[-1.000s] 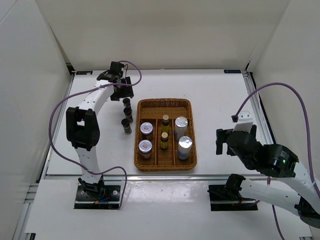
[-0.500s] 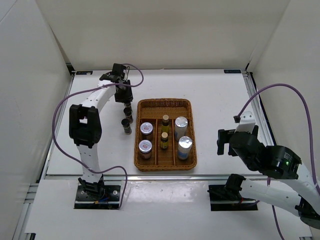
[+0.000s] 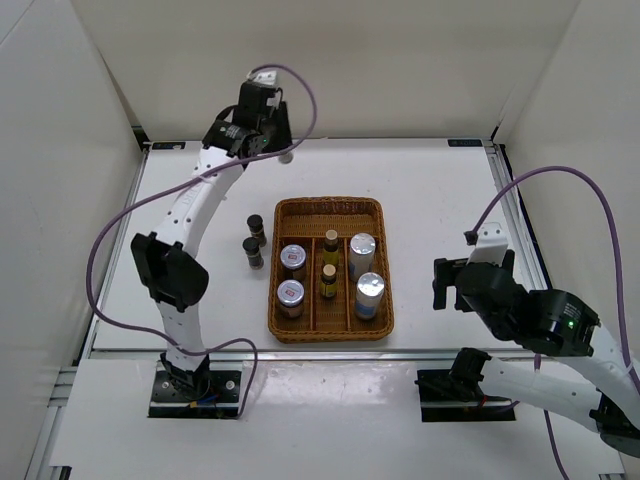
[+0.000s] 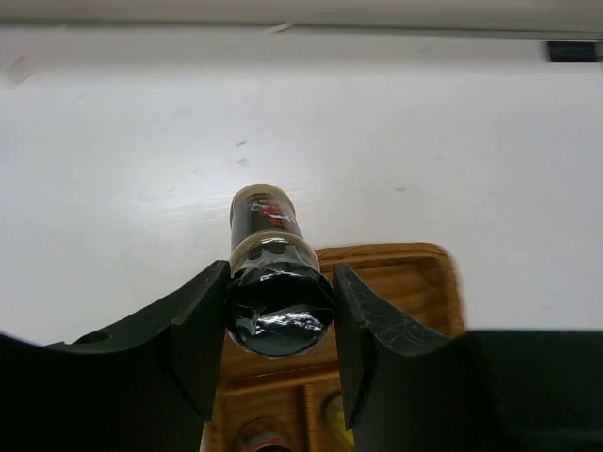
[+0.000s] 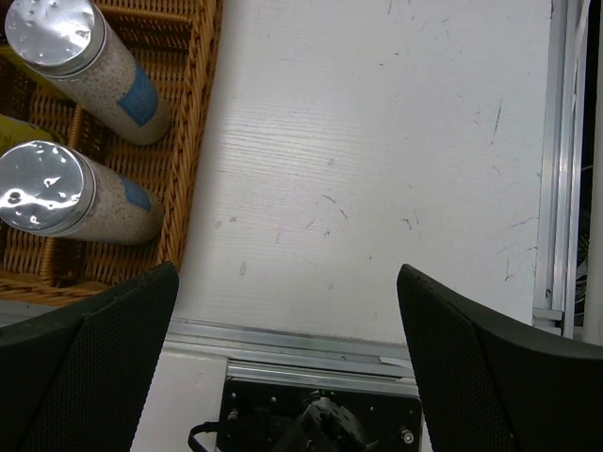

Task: Organize the condiment bottles

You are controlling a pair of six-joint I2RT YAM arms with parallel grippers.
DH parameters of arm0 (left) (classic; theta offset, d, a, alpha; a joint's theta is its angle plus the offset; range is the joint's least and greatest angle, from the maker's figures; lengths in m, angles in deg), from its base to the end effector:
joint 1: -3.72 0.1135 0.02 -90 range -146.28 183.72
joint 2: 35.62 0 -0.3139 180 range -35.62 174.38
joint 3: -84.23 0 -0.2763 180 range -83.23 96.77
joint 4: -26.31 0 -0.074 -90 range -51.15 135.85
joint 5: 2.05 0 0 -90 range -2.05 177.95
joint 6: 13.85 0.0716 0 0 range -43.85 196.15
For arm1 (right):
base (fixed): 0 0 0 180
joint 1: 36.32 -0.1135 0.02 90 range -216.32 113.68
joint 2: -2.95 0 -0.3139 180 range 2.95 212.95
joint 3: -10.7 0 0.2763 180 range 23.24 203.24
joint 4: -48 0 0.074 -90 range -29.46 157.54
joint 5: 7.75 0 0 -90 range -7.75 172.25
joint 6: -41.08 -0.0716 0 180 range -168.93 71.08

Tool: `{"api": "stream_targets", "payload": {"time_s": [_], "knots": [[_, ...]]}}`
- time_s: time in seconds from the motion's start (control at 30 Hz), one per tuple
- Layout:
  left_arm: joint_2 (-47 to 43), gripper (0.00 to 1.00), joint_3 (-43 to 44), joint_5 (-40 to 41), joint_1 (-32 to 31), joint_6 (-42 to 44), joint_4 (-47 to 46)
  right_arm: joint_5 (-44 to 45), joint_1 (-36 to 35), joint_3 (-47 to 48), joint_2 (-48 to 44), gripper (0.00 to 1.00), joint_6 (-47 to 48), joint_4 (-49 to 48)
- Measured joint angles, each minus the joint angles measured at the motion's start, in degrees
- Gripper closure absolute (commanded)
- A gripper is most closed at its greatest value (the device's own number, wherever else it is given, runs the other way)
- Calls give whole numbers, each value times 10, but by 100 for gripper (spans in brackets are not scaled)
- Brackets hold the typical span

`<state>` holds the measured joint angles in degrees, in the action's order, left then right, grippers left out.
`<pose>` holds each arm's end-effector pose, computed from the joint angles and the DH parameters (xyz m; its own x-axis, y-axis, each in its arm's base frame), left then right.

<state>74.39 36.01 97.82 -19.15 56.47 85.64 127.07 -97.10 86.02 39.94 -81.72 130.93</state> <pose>0.4642 -0.1825 0.4228 -0.6156 -0.1004 -0.7816 0.0535 0.9842 -0.1686 0.0806 0.0407 0.3861 -0.4907 -0.0902 -0.8666 -0.1287 0.9912 -0.0303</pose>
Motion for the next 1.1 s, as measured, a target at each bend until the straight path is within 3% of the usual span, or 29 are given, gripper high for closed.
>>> {"api": "stream_targets", "payload": {"time_s": [0.2, 0.37, 0.6, 0.9, 1.1], "knots": [[22, 75, 90, -27, -96, 15, -19, 0, 0, 0, 2, 0, 0, 0], [86, 75, 113, -42, -132, 19, -18, 0, 0, -3, 0, 0, 0, 0], [177, 75, 113, -52, -155, 16, -1, 0, 0, -7, -7, 0, 0, -1], [201, 73, 115, -68, -163, 5, 0, 0, 0, -7, -7, 0, 0, -1], [225, 61, 116, -75, -167, -3, -1, 0, 0, -7, -7, 0, 0, -1]]}}
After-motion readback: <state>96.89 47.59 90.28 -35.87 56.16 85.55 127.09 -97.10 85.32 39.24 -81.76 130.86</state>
